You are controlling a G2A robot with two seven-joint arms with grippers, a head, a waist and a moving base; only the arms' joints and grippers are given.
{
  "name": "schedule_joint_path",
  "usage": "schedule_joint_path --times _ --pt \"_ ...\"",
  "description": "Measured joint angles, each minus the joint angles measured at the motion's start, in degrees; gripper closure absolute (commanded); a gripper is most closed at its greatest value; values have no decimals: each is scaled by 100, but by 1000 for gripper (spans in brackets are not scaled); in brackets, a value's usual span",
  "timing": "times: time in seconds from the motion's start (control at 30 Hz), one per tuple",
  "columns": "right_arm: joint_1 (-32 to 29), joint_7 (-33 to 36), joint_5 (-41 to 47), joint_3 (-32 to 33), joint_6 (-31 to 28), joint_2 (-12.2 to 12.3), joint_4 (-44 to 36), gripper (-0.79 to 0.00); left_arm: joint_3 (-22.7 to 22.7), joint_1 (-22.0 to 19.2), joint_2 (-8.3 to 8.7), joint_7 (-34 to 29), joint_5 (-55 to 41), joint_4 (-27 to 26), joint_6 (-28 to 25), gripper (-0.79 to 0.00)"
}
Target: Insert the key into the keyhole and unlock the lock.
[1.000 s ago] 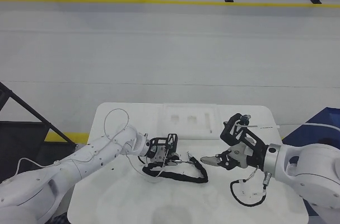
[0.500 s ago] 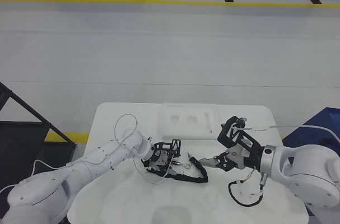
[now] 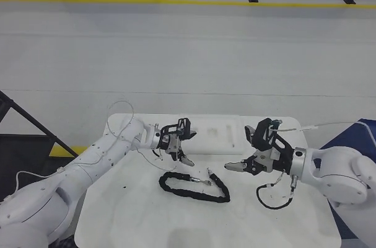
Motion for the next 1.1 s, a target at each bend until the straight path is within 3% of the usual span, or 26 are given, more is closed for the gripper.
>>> schedule_joint_path --times 0.27,0.7,0.9,1.1 --pt "798 -488 -76 -170 -976 -153 1271 -785 -8 -750 265 353 -225 33 0 -785" --pt "2392 -15 198 -864 -1891 -460 2594 -785 891 -1994 760 660 -1415 -6 0 -785" --pt "2840 -17 213 -1113 -2053 -588 3031 -785 1120 -2219 828 360 -2181 -64 0 -785" --pt "2866 -33 201 -1122 -2069 -595 3056 -784 1114 -2241 831 230 -2588 -74 0 -785"
